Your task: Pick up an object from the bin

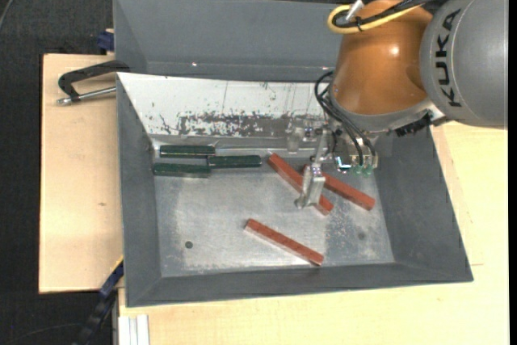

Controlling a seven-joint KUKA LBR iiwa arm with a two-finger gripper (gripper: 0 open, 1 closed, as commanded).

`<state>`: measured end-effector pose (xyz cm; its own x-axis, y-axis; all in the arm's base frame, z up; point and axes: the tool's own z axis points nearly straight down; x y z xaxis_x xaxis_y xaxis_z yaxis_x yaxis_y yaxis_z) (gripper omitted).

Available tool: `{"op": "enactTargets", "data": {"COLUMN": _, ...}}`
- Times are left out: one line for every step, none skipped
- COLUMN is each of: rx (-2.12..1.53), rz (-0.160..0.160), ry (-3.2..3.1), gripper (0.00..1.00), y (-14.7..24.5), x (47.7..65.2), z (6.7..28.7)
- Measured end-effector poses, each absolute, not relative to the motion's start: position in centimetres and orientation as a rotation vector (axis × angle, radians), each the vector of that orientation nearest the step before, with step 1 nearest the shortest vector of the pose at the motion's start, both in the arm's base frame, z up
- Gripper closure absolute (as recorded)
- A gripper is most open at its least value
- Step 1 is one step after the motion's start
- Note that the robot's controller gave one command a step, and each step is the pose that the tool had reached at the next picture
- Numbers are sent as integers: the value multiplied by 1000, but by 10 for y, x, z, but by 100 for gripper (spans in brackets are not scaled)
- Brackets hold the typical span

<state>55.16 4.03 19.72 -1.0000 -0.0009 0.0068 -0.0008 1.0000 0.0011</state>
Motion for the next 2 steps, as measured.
{"op": "enactTargets", "data": {"rx": -72, "rz": -1, "ry": -3131, "gripper": 0, "y": 54, "x": 495, "z": 66}}
{"op": "enactTargets", "data": {"rx": -75, "rz": -2, "ry": -3141, "gripper": 100, "y": 53, "x": 499, "z": 70}}
